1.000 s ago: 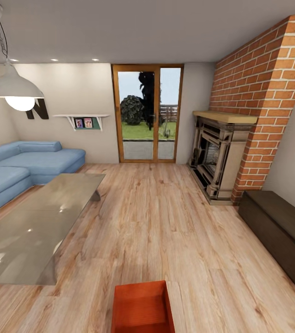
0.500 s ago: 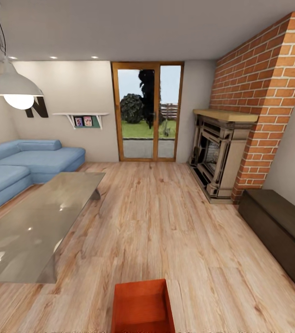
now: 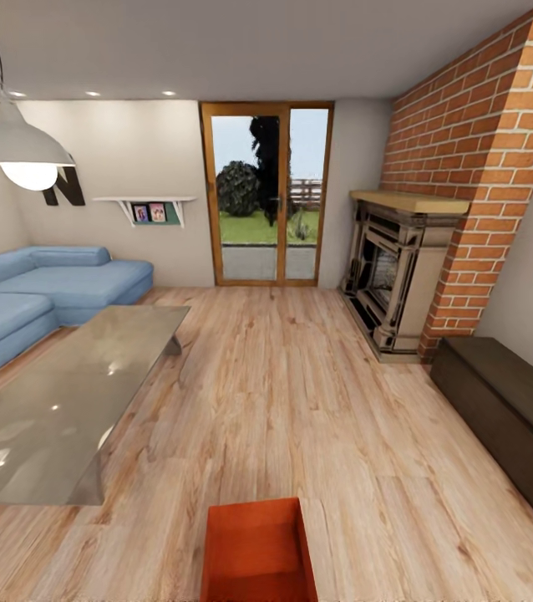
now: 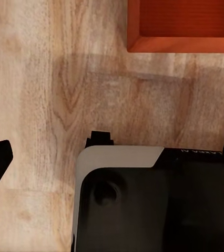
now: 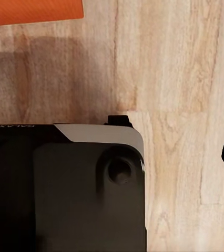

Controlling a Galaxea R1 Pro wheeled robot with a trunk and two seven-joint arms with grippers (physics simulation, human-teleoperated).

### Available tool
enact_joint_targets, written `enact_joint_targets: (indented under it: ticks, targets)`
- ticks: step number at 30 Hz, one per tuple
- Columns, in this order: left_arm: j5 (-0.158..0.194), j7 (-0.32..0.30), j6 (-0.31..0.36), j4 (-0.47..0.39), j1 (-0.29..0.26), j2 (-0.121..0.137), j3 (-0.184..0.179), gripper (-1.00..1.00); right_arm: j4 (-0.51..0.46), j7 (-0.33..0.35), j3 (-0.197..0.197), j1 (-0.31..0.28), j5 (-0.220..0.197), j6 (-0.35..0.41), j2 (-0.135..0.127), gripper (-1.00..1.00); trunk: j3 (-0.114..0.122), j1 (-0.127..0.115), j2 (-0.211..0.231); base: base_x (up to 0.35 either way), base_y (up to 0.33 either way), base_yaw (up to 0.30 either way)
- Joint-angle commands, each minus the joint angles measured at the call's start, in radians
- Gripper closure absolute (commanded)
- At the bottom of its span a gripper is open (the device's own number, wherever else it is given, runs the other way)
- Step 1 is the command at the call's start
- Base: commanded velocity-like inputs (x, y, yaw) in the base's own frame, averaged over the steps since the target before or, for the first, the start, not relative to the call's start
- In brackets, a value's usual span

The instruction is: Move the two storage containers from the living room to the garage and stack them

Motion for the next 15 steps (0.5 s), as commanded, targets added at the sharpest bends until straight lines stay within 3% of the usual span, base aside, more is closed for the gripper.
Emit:
enact_joint_targets:
  ticks: [1, 15]
  targets:
    - [0.01, -0.005, -0.002, 0.001, -0.001, 0.0, 0.0, -1.0, 0.0, -0.004, 0.008, 0.0, -0.008, -0.002, 0.0, -1.0, -0.003, 0.0, -0.001, 0.0, 0.0, 0.0]
    - [0.01, -0.005, -0.002, 0.001, -0.001, 0.0, 0.0, -1.0, 0.0, -0.004, 0.008, 0.0, -0.008, -0.002, 0.0, -1.0, -0.025, 0.0, -0.001, 0.0, 0.0, 0.0]
